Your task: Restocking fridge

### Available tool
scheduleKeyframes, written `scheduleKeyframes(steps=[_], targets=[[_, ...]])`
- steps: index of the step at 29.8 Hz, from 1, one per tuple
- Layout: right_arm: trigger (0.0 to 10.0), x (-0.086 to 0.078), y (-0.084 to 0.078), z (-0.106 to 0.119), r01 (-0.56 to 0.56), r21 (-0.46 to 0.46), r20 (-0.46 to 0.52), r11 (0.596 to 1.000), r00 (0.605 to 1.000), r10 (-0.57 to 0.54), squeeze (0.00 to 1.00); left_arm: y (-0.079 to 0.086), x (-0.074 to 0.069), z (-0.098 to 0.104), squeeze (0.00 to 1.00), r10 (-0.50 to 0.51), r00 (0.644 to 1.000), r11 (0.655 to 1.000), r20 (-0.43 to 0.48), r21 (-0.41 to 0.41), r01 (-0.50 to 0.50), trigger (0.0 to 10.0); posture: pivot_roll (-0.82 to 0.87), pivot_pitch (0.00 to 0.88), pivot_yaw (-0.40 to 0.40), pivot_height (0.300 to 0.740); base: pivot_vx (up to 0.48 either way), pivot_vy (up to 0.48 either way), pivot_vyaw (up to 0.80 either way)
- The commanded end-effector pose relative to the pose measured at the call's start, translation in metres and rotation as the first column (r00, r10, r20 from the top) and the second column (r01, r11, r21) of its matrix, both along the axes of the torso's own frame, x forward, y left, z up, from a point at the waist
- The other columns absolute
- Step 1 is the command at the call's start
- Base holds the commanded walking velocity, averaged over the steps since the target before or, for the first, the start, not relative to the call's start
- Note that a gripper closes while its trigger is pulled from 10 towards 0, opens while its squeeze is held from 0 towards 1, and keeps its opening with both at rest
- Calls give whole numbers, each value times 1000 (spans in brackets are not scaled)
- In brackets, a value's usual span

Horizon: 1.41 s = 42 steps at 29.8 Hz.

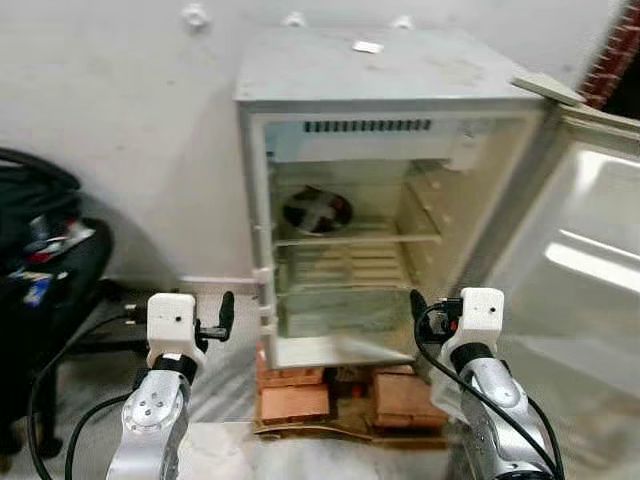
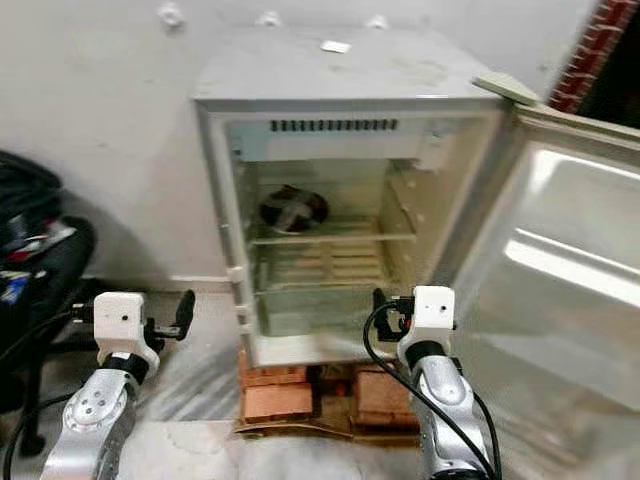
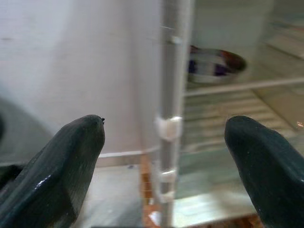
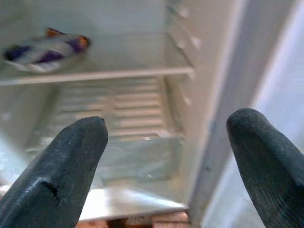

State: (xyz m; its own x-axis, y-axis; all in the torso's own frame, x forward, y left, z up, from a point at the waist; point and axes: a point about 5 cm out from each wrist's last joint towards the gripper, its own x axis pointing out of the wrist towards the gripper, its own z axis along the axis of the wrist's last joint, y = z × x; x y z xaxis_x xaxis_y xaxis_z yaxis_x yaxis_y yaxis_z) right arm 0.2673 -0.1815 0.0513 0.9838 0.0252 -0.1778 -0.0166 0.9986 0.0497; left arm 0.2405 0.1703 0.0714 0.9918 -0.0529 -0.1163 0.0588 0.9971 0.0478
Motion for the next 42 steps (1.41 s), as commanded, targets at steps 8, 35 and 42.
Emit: scheduleKeyframes(steps=[8, 35, 42], targets=[[10000, 5, 3, 1, -21, 6, 10, 1000, 1000, 21, 0, -8, -3, -5, 0, -29, 999, 1000, -17, -8, 29, 10000, 84, 0, -22, 740, -192, -364, 0], [10000, 8, 8, -1, -64, 17, 5, 998, 998, 64, 0, -13, -1, -8, 0, -50, 998, 999, -25, 7, 51, 10000, 77, 0, -23, 740, -88, -416, 0], [10000, 7, 7, -1, -60, 18, 6, 998, 998, 60, 0, -13, -1, -9, 0, -52, 998, 999, -29, 12, 52, 10000, 73, 0, -22, 740, 0, -427, 0]])
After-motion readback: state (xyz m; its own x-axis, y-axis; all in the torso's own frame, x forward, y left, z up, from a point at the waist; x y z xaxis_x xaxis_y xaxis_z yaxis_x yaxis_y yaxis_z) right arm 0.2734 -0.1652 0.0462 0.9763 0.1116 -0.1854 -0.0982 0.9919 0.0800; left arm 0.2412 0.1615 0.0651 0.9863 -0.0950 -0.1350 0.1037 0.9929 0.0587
